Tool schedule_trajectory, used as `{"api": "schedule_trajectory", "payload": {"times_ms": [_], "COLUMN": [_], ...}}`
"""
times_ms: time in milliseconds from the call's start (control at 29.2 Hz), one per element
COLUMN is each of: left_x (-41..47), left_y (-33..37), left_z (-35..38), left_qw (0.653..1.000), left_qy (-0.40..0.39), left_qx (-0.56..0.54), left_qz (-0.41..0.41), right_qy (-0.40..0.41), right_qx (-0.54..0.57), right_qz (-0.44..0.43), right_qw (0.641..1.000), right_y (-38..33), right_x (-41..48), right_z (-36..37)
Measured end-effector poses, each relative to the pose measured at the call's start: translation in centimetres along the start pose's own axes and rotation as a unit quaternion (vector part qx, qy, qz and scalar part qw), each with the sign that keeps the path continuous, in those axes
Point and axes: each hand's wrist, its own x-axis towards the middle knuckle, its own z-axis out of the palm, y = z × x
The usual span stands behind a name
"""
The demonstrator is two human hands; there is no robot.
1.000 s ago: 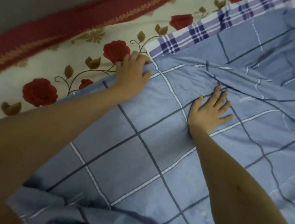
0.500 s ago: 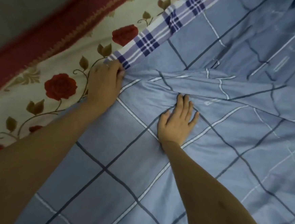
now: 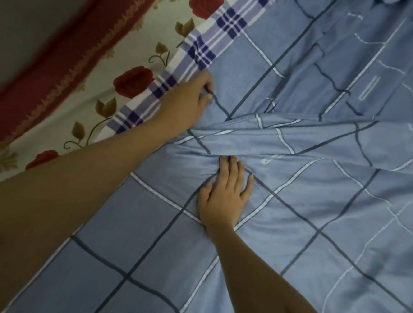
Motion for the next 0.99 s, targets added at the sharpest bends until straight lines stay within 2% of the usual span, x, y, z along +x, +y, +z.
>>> {"api": "schedule_trajectory", "payload": {"times_ms": [171, 308, 446, 617, 788, 994], "left_x": [2.2, 2.1, 2.2, 2.2, 2.0, 2.4], "left_y": [-1.9, -2.9, -3.1, -2.9, -3.9, -4.4], "left_z": [-1.4, -0.1, 0.9, 0.6, -0.3, 0.2], "left_qw": [0.995, 0.985, 0.966, 0.952, 0.952, 0.943], "left_qy": [0.065, 0.144, 0.180, 0.256, 0.225, 0.195], "left_qx": [0.062, 0.088, 0.173, 0.142, 0.197, 0.249], "left_qz": [0.041, -0.039, -0.062, -0.090, -0.059, -0.105], "right_qy": [-0.021, -0.026, -0.008, 0.020, 0.008, -0.011], "right_qx": [0.010, 0.022, 0.047, 0.072, 0.079, 0.084], "right_qz": [-0.004, 0.001, 0.001, -0.013, -0.014, -0.011], "right_qw": [1.000, 0.999, 0.999, 0.997, 0.997, 0.996], "right_y": [0.0, -0.1, -0.2, 0.2, 0.3, -0.1], "right_x": [0.0, 0.0, 0.1, 0.0, 0.0, -0.1], "right_z": [-0.3, -0.4, -0.5, -0.4, -0.3, -0.6]}}
